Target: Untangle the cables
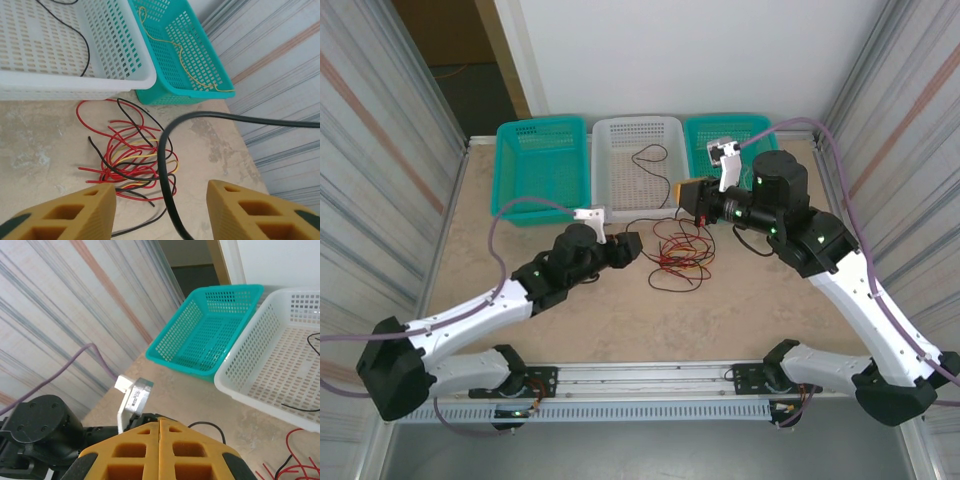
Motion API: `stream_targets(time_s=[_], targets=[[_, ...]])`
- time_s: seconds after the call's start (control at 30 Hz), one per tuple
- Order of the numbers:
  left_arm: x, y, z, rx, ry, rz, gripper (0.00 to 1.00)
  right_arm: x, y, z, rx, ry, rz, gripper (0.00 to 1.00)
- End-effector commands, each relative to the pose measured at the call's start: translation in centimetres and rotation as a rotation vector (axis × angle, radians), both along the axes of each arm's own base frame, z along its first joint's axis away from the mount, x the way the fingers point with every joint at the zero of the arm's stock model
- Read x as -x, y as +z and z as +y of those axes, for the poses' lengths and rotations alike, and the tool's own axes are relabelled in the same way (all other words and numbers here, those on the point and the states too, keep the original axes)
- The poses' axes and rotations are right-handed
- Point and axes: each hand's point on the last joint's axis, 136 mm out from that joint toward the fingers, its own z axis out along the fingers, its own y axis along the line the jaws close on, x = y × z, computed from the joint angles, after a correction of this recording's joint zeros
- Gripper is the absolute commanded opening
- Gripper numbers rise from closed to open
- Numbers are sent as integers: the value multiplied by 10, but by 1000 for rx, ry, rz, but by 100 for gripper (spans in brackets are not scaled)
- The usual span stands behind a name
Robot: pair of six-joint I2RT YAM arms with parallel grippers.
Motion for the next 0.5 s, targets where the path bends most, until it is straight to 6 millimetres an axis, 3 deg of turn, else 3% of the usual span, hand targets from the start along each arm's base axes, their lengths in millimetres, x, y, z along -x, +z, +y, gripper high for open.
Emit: stream_targets(time_s=[0.0, 0.1, 0.17, 0.3, 0.47], targets=[[-7, 6, -4, 43, 9, -3, 37, 4, 10, -5, -39, -4, -19, 0], [-8, 1, -6, 22, 5, 16, 10, 0, 7, -10, -31, -33, -16, 0], [-6, -2, -7, 9, -12, 24, 0, -8, 2, -20, -12, -88, -12, 0], [7, -8, -6, -24, -77, 34, 0, -37, -22, -54, 73, -271, 18, 1], [48, -7, -18, 44, -374, 101, 0, -79, -78, -124, 124, -549, 164, 0]])
